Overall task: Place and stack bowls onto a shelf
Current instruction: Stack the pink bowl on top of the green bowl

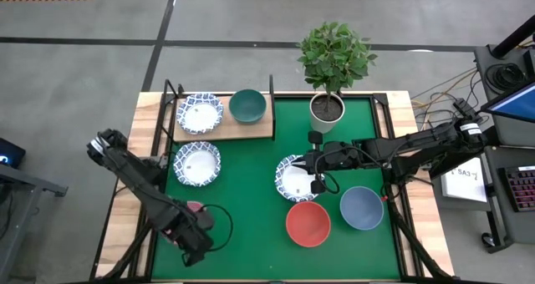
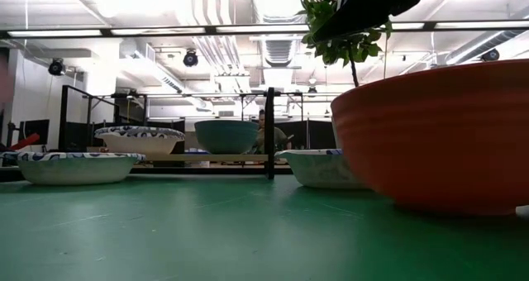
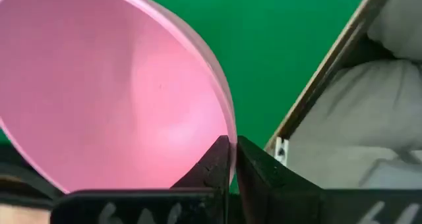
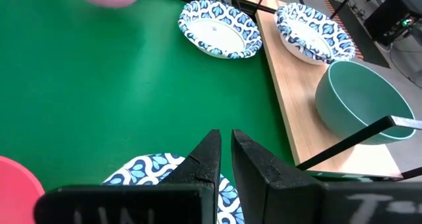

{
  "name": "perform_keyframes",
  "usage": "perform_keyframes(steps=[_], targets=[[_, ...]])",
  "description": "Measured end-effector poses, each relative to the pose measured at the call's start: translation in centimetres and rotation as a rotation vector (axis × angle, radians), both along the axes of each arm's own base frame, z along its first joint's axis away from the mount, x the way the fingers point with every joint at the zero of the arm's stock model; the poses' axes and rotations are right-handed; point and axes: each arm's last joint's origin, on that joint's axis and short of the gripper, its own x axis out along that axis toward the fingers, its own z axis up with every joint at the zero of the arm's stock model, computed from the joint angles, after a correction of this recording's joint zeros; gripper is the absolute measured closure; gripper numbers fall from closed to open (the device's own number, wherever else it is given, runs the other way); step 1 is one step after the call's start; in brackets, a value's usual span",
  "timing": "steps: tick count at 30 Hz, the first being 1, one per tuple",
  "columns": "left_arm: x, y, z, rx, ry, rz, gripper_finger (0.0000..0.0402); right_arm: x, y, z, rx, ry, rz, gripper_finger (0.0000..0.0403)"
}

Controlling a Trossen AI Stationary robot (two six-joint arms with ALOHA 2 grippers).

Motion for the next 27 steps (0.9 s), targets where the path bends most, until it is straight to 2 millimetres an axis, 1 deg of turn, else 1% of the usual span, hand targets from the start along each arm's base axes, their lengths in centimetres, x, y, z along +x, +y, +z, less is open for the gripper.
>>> perform_keyframes(steps=[3, 8, 11, 14, 16, 19, 23, 27], targets=[[0.6, 0.1, 2.4, 0.095, -0.126, -0.078, 0.04, 0.0, 0.0, 0.0, -0.003, 0.0, 0.002, 0.0376], [1.7, 0.5, 6.0, 0.259, -0.406, -0.242, 0.0401, 0.0, 0.0, 0.0, -0.013, 0.0, 0.008, 0.0376], [2.4, 1.1, 7.7, 0.392, -0.534, -0.348, 0.0401, 0.0, 0.0, 0.0, -0.019, 0.0, 0.011, 0.0376], [3.1, 2.1, 8.6, 0.534, -0.595, -0.444, 0.0401, 0.0, 0.0, 0.0, -0.019, 0.0, 0.011, 0.0376], [3.7, 3.0, 8.9, 0.6, -0.59, -0.5, 0.0401, 0.0, 0.0, 0.0, -0.018, 0.0, 0.01, 0.0376], [4.3, 4.9, 8.8, 0.666, -0.511, -0.571, 0.0401, 0.0, 0.0, 0.0, -0.018, 0.0, 0.01, 0.0376], [5.1, 8.4, 8.4, 0.769, -0.357, -0.644, 0.0401, 0.0, 0.0, 0.0, -0.011, 0.0, 0.006, 0.0376], [6.3, 12.2, 8.3, 0.811, -0.241, -0.742, 0.0401, 0.0, 0.0, 0.0, -0.017, 0.001, 0.01, 0.0376]])
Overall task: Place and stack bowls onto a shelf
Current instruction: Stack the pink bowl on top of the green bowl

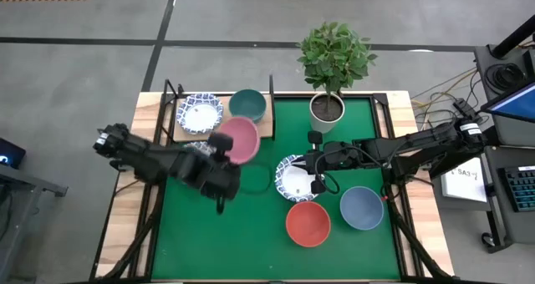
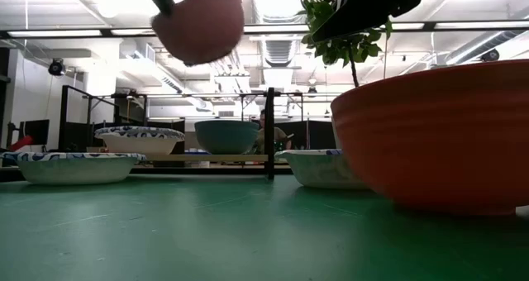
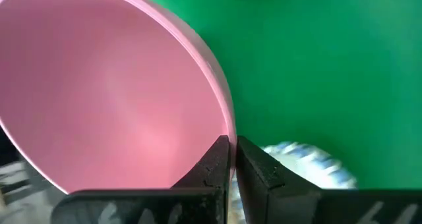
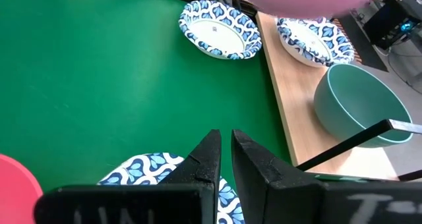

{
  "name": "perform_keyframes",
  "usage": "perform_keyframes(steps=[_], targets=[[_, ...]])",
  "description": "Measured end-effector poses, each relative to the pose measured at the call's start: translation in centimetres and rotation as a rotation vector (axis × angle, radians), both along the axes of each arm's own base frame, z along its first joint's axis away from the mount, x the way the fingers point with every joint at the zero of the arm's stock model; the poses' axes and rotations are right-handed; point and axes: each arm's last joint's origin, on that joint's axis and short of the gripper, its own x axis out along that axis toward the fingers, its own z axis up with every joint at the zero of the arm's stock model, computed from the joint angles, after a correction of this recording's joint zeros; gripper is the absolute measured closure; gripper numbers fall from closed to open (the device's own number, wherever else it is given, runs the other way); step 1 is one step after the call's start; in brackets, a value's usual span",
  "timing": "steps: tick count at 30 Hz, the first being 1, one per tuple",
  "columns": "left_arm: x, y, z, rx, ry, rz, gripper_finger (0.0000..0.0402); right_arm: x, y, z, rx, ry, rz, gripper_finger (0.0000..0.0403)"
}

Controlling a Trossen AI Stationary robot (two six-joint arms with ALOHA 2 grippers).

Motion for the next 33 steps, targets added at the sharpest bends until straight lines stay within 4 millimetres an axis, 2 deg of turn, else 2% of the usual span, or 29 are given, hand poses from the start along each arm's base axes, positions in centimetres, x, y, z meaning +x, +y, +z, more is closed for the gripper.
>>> perform_keyframes(steps=[6, 12, 17, 22, 33], targets=[[1.4, 6.8, 0.0, 0.058, 0.109, 0.015, 0.0401, 0.0, 0.0, 0.0, -0.001, 0.001, 0.001, 0.0376], [2.0, 13.3, 0.0, -0.061, 0.089, 0.039, 0.0401, 0.0, 0.0, 0.0, -0.011, 0.003, 0.006, 0.0376], [1.9, 17.4, -0.3, -0.171, 0.049, 0.053, 0.0401, 0.0, 0.0, 0.0, -0.016, 0.004, 0.009, 0.0376], [2.2, 19.6, -1.4, -0.189, 0.075, 0.106, 0.0402, 0.0, 0.0, 0.0, -0.016, 0.005, 0.009, 0.0376], [3.8, 21.3, -4.1, -0.197, 0.15, 0.122, 0.0402, 0.0, 0.0, -0.1, -0.017, 0.011, 0.009, 0.0376]])
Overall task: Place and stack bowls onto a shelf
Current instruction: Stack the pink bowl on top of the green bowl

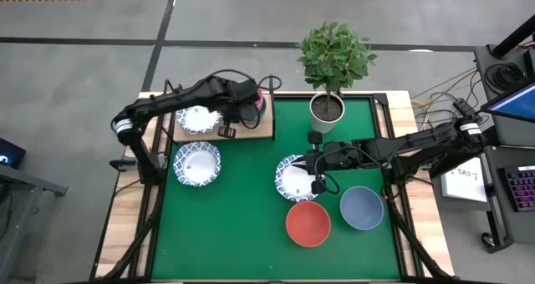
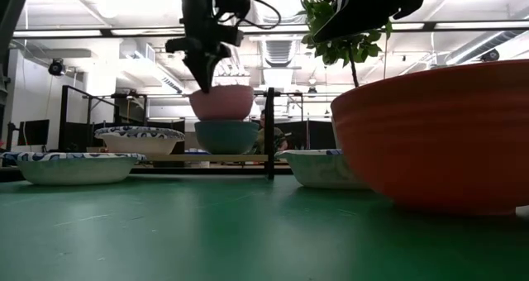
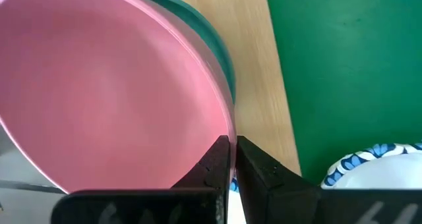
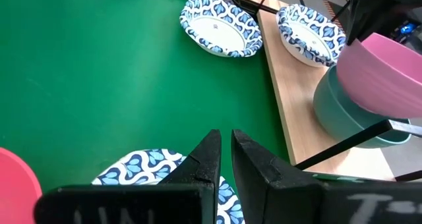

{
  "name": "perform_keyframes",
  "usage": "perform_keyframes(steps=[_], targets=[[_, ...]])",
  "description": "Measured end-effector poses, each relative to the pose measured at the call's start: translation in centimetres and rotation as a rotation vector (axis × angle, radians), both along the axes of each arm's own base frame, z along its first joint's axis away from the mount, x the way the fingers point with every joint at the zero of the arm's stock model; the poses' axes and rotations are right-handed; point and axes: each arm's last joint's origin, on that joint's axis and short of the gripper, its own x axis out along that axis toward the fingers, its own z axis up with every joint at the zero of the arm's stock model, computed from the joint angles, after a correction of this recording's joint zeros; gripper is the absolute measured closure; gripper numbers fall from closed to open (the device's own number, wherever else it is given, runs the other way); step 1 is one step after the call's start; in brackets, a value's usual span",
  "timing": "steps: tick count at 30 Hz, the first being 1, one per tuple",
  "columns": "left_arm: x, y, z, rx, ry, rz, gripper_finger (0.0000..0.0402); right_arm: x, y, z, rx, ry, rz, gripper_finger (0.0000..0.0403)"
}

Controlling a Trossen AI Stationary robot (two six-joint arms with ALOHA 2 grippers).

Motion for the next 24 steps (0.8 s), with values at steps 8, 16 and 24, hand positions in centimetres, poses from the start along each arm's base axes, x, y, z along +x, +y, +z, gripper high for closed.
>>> perform_keyframes(steps=[8, 16, 24], targets=[[0.6, 1.2, -1.2, -0.005, 0.013, 0.025, 0.0395, 0.0, 0.0, 0.0, 0.0, 0.0, 0.0, 0.0376], [1.0, 1.6, -1.5, 0.005, -0.009, 0.032, 0.0371, 0.0, 0.0, 0.0, 0.0, 0.0, 0.0, 0.0376], [0.5, 1.4, -0.5, 0.0, -0.012, 0.052, 0.0355, 0.0, 0.0, 0.0, 0.001, 0.0, 0.0, 0.0376]])
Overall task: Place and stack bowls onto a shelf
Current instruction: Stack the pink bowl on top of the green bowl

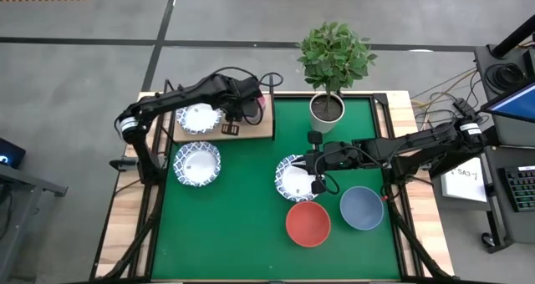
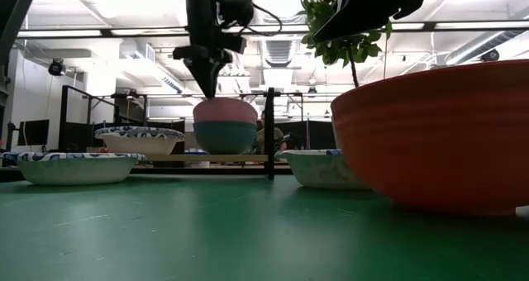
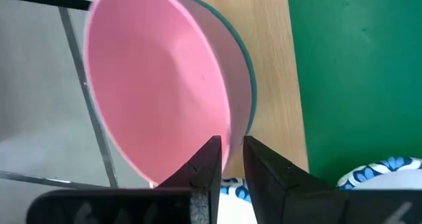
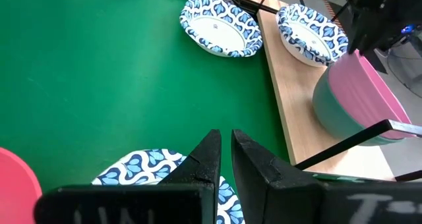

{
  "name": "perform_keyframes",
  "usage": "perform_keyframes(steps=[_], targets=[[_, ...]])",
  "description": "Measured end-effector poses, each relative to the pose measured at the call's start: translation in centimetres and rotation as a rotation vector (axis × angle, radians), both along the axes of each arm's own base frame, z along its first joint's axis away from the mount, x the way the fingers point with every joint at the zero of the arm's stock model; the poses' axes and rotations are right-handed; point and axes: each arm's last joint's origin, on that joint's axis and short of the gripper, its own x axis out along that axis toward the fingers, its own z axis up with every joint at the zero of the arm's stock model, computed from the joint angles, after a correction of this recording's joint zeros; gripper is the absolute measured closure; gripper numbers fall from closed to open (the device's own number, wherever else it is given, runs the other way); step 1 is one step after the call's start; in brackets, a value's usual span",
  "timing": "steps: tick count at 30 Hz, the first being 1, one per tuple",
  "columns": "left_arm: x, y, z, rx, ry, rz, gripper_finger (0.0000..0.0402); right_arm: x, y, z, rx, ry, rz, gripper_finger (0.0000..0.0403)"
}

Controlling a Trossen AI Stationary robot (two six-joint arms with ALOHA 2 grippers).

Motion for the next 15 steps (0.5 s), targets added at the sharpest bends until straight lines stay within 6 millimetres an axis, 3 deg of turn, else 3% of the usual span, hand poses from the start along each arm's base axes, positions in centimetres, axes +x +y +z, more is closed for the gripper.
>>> perform_keyframes(steps=[4, 9, 15], targets=[[-0.9, -0.4, 1.7, 0.001, -0.063, 0.025, 0.0355, 0.0, 0.0, 0.0, 0.0, 0.0, 0.0, 0.0376], [-2.4, -0.5, 3.5, -0.127, -0.33, -0.003, 0.0362, 0.0, 0.0, 0.0, 0.0, 0.0, 0.0, 0.0376], [-4.6, 0.4, 3.5, 0.002, -0.663, 0.037, 0.0365, 0.0, 0.0, 0.0, 0.0, 0.0, 0.0, 0.0376]])
